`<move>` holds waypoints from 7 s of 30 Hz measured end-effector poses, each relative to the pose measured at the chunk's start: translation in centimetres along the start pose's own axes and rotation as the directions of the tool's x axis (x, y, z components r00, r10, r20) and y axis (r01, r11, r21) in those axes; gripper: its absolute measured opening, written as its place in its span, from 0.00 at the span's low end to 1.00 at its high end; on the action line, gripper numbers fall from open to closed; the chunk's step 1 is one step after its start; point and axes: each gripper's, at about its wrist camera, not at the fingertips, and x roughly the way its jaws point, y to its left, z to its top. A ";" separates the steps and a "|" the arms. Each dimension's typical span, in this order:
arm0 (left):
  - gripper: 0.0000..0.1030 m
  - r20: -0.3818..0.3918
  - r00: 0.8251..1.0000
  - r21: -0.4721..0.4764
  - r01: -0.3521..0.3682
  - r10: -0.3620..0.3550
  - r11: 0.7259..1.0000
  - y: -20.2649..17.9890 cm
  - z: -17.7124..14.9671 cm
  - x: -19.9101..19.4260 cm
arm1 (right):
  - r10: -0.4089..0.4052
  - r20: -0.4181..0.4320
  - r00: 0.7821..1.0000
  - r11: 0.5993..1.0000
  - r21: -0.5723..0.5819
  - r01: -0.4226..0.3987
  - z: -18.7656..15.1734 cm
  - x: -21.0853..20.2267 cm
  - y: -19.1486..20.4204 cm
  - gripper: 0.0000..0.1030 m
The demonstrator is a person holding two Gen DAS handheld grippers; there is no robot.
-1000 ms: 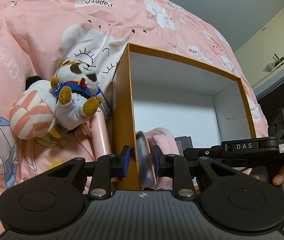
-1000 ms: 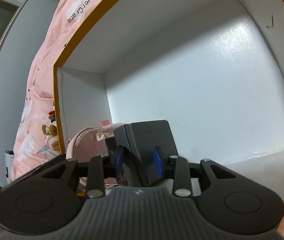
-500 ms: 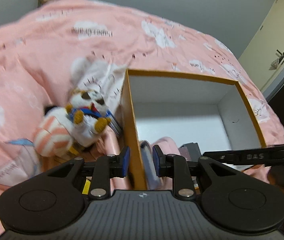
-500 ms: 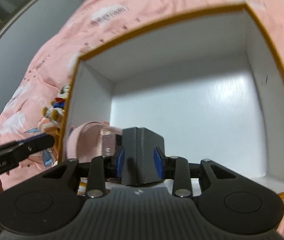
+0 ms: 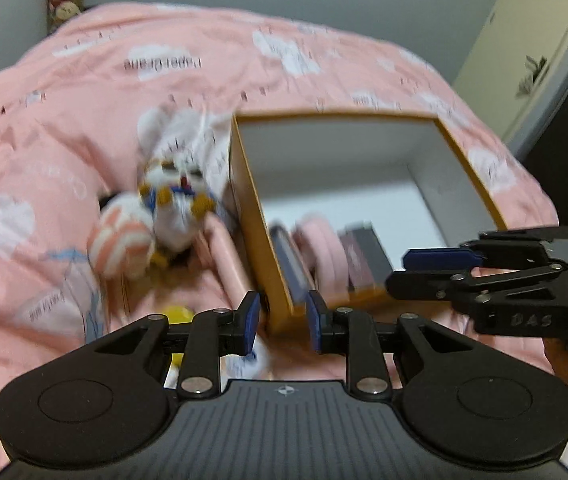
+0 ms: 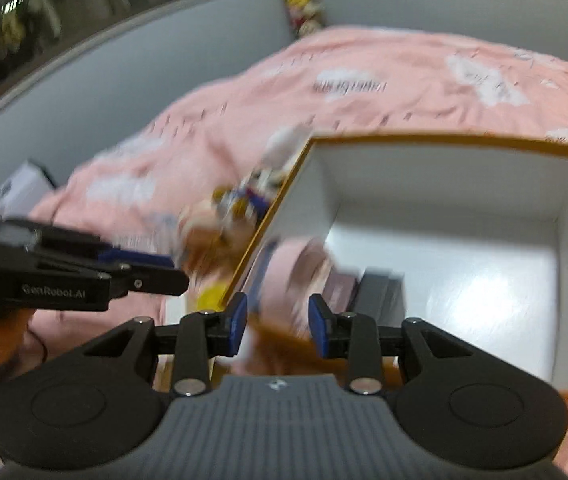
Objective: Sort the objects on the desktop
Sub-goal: 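Move both grippers back toward the gold box and round compact, then grasp the gold box with the right gripper, then grasp the round compact mirror with the left gripper while the right gripper holds the gold box, then lift the compact with the left gripper while the right gripper carries the gold box over the box, then lower the compact with the left gripper while the right gripper releases the gold box inside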
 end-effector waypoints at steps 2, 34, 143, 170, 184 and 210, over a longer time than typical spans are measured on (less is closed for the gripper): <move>0.28 -0.038 0.999 0.006 -0.008 0.008 1.000 -0.3 -1.0 0.2 | 0.001 -0.045 0.999 1.000 -0.014 -0.001 -1.0 0.8 0.6 0.35; 0.36 -0.232 0.973 -0.100 -0.018 -0.005 0.995 2.5 -6.7 -0.6 | 0.223 -0.301 0.927 0.968 0.180 -0.174 -3.6 7.0 1.5 0.55; 0.14 -0.257 0.959 -0.120 0.093 -0.121 0.988 0.3 -2.4 3.9 | -0.144 -0.262 0.954 0.980 0.096 0.174 -6.2 1.1 -3.0 0.62; 0.14 -0.101 0.967 -0.146 0.218 -0.234 0.965 -8.2 8.7 6.8 | -0.279 -0.032 0.960 0.960 0.024 0.280 3.0 -6.5 -8.8 0.61; 0.14 -0.231 0.961 -0.133 0.126 -0.154 0.983 -9.7 7.7 12.7 | -0.213 -0.271 0.939 0.922 -0.373 0.101 2.8 -0.8 -10.3 0.61; 0.19 -0.285 0.954 -0.168 0.048 -0.095 0.985 -9.7 6.8 14.3 | -0.073 -0.483 0.872 0.777 -0.576 -0.255 3.4 4.9 -10.9 0.61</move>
